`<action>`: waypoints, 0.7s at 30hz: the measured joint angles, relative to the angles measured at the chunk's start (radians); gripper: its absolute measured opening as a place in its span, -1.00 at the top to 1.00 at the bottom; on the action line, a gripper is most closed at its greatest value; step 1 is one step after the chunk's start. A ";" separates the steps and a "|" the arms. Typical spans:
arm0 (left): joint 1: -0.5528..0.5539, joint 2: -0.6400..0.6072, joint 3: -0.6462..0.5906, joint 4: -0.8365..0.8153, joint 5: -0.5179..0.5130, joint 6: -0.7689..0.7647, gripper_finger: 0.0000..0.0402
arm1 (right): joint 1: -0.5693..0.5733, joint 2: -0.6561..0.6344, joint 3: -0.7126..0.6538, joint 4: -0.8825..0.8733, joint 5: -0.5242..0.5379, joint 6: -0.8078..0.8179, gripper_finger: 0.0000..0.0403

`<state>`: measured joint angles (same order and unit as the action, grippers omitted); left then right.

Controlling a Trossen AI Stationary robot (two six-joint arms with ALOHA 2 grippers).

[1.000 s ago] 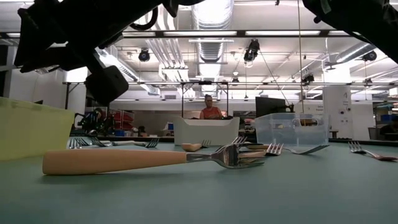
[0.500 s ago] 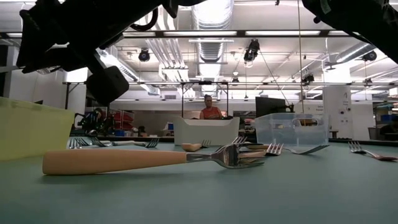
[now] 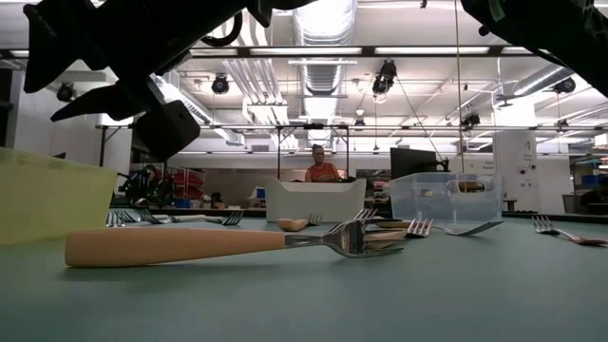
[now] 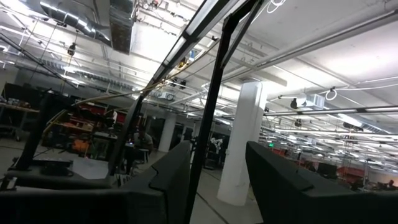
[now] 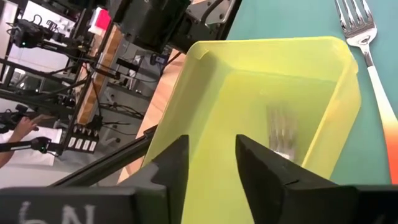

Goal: Sort silverware by color (type)
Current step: Put the orange fork into the yellow bin

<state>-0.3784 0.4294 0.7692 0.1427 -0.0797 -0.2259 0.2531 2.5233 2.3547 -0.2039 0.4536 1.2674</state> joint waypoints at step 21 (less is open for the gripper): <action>0.000 0.080 -0.032 -0.457 -0.109 -0.439 0.31 | 0.037 -0.306 -0.014 -0.898 0.269 -0.948 0.43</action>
<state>-0.3788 0.5096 0.7375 -0.3143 -0.1883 -0.6644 0.2903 2.2176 2.3410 -1.1017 0.7229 0.3198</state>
